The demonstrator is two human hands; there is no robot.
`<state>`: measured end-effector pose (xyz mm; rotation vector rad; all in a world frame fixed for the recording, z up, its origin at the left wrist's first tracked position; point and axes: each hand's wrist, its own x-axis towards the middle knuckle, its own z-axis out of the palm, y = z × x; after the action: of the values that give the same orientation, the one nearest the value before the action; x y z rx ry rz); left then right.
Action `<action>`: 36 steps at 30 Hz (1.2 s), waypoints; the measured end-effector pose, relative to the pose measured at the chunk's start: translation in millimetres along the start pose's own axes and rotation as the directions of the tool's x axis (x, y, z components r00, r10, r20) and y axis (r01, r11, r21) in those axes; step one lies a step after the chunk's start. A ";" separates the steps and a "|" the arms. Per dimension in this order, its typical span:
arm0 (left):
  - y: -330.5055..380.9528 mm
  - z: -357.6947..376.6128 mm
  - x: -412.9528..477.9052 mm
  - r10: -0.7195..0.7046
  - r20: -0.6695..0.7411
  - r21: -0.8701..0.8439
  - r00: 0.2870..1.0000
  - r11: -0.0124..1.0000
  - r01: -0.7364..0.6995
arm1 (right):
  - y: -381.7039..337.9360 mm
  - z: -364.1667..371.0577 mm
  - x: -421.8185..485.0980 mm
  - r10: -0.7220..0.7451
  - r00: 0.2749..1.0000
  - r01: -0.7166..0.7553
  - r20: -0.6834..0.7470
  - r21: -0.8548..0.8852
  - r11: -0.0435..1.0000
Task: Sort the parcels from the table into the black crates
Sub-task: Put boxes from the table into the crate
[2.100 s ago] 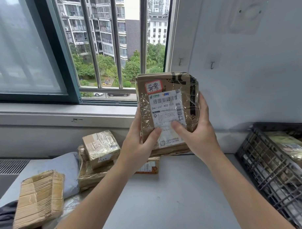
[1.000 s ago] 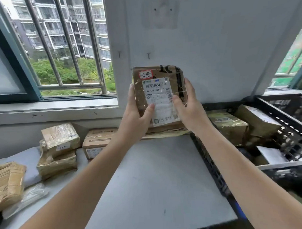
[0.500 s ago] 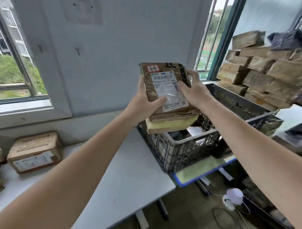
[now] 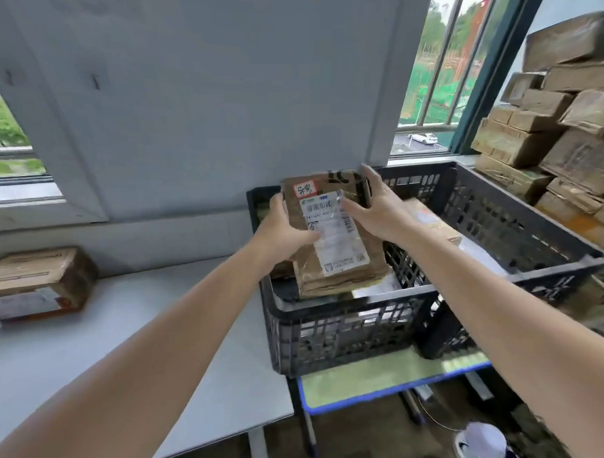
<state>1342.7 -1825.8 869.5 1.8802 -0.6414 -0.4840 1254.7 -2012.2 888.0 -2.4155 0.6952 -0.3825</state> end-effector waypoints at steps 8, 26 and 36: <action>-3.9 31.5 29.3 -0.250 -0.088 0.218 0.964 0.940 0.264 | 33.2 42.4 50.2 -0.033 0.957 0.061 0.288 -0.089 0.994; -28.4 41.8 47.7 -0.412 -0.069 0.363 0.909 0.838 0.407 | 54.0 83.6 73.1 -0.014 0.933 0.045 0.361 -0.078 0.996; -25.7 48.7 45.4 -0.508 -0.008 0.725 0.861 0.590 0.355 | 62.1 116.8 73.4 0.072 0.877 0.002 0.475 -0.153 0.988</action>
<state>1354.3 -1881.0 825.7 2.7988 -0.5229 -0.8414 1339.4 -2042.3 766.3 -2.4872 0.5523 0.2959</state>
